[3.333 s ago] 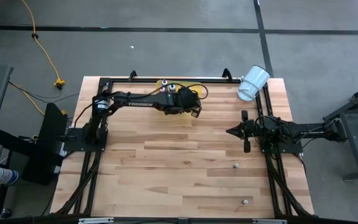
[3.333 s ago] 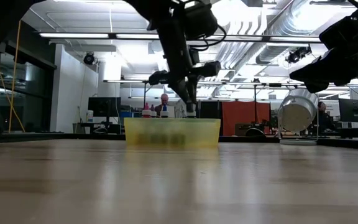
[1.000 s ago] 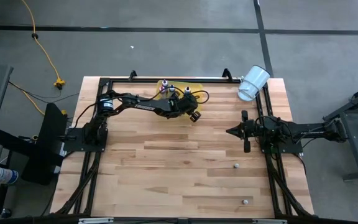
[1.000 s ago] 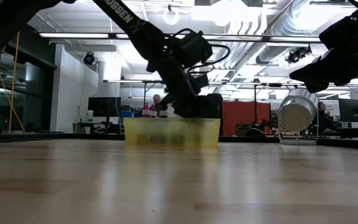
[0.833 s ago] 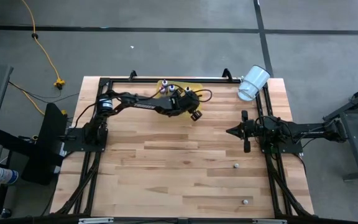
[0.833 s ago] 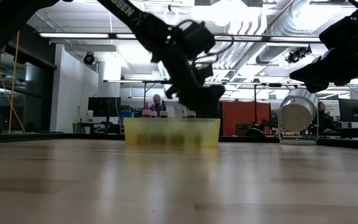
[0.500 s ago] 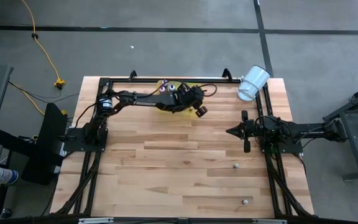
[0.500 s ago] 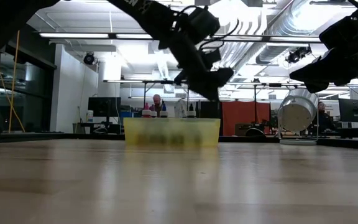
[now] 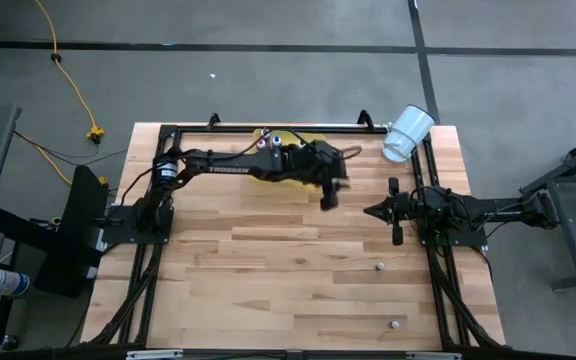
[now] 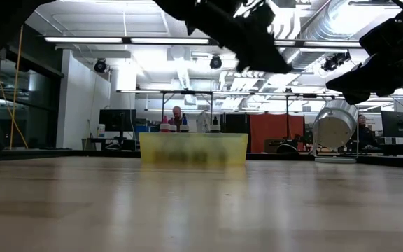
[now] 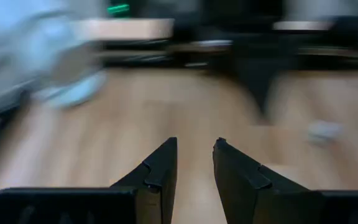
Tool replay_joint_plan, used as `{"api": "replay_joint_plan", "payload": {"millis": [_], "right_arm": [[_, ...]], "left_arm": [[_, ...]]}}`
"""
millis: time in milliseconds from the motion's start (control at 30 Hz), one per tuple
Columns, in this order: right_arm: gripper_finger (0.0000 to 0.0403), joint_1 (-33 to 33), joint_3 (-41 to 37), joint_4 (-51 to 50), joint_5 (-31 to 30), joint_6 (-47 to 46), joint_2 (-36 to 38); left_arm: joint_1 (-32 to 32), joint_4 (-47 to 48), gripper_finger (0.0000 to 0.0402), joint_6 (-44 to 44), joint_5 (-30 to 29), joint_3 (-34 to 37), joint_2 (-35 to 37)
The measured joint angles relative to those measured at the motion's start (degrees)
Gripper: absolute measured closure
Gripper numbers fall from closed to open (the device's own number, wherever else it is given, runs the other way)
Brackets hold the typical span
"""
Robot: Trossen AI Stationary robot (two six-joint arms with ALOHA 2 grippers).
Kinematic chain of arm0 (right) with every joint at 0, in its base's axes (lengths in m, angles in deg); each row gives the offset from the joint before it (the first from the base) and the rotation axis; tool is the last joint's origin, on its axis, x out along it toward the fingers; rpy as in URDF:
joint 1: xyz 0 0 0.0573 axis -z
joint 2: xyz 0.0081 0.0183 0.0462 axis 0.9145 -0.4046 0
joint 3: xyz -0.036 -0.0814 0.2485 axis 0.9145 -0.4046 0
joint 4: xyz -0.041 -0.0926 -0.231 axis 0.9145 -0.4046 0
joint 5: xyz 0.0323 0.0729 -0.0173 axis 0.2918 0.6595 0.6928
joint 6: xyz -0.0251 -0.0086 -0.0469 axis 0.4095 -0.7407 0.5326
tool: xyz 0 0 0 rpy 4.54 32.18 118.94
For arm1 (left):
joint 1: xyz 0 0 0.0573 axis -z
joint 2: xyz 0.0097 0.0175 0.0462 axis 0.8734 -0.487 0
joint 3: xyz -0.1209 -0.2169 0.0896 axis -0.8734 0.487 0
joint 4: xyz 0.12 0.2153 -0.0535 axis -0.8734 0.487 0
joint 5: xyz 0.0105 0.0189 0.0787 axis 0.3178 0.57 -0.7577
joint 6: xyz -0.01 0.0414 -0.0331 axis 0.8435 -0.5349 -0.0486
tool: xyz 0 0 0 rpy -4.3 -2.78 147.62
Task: Pick & Place food coloring
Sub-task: Put the small green food coloring into the yellow container
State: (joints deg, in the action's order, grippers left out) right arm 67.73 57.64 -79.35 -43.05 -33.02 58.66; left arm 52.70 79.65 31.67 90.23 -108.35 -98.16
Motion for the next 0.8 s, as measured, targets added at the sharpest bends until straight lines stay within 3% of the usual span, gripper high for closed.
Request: {"api": "replay_joint_plan", "payload": {"millis": [133,267,433,800], "right_arm": [[0.0402,0.00,0.00,0.00,0.00,0.00,0.00],[0.0402,0.01,0.01,0.00,0.00,0.00,0.00],[0.0402,0.01,0.00,0.00,0.00,0.00,0.00],[0.0402,0.02,0.02,0.00,0.00,0.00,0.00]], "left_arm": [[1.74,-2.78,0.0305,-5.09,14.39,0.00,0.00],[3.98,-6.71,0.0305,-13.74,21.22,1.63,0.00],[6.53,-9.61,0.0305,-23.15,25.21,3.74,-1.26],[12.57,-23.10,0.0305,-14.05,25.41,2.82,-11.77]]}}
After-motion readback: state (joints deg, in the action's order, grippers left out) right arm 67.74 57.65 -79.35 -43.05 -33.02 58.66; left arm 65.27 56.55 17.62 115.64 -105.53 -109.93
